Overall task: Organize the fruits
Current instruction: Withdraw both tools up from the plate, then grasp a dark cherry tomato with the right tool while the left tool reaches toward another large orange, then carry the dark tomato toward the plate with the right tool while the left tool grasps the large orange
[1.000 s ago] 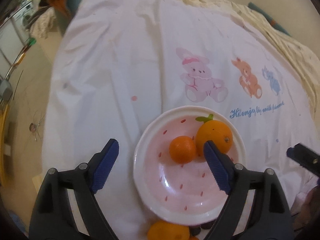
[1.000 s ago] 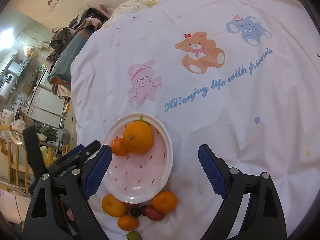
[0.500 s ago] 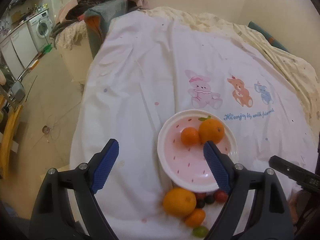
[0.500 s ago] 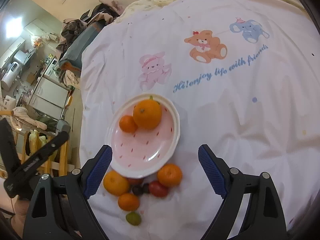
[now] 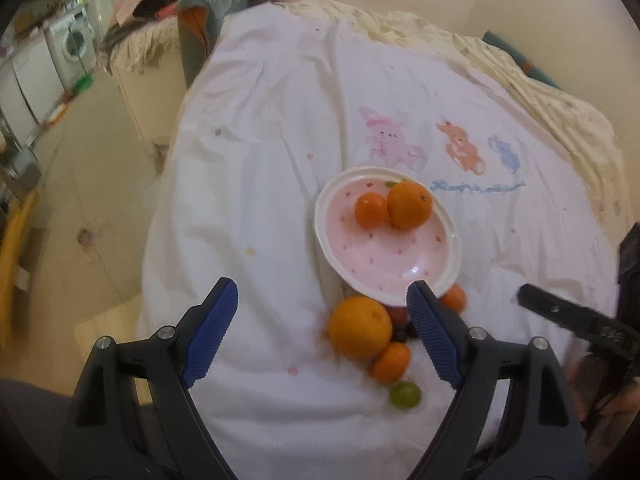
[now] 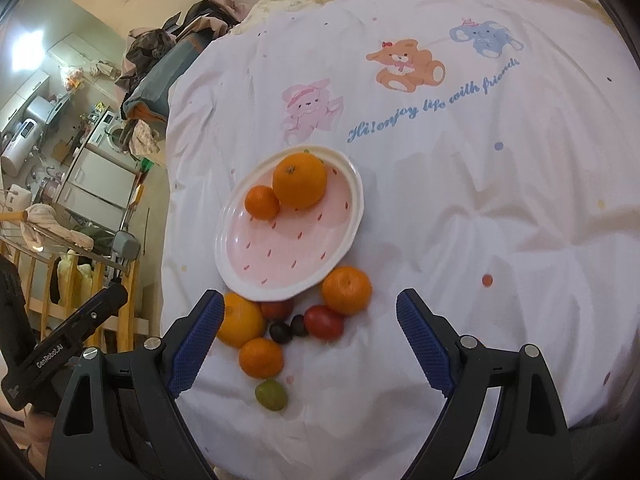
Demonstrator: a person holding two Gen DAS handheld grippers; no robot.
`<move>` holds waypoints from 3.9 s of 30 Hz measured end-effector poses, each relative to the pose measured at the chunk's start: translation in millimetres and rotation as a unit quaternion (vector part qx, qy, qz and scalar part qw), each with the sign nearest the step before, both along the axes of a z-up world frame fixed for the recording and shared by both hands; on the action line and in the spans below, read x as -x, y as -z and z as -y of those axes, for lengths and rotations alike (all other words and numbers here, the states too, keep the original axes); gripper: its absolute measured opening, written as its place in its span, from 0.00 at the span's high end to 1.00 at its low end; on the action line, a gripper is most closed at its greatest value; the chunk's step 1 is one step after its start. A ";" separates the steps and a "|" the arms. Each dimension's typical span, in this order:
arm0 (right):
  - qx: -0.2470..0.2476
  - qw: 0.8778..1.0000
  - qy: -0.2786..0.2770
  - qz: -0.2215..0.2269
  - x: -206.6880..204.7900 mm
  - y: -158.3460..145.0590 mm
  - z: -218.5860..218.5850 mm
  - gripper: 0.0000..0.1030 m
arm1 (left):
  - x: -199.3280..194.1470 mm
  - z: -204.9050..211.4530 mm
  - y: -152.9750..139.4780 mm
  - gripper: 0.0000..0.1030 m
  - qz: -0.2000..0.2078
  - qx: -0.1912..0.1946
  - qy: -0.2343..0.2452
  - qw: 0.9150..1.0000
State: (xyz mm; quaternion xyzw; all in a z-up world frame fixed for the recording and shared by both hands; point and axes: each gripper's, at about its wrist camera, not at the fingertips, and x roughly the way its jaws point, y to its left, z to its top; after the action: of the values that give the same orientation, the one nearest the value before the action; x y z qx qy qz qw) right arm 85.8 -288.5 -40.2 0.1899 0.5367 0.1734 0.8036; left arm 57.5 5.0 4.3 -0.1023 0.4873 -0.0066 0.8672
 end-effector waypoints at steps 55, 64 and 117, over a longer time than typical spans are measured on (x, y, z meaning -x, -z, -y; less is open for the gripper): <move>-0.061 0.991 0.053 -0.107 13.0 41.0 -21.7 0.77 | -4.3 -17.1 30.4 0.12 -0.046 0.022 -0.036 0.998; 0.047 0.996 -0.071 0.037 -1.4 -26.9 -28.0 0.77 | -7.9 -14.0 40.6 0.12 -0.065 0.020 -0.035 0.997; -0.049 0.998 0.039 0.019 -18.2 -11.1 29.1 0.77 | -18.5 28.2 18.7 0.49 -0.067 -0.028 0.035 0.997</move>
State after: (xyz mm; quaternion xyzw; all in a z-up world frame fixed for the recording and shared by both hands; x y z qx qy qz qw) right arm 104.0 -317.6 -29.1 0.2464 0.5048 0.1714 0.8094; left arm 76.0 -23.2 -14.5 -0.0613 0.5475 -0.0169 0.8344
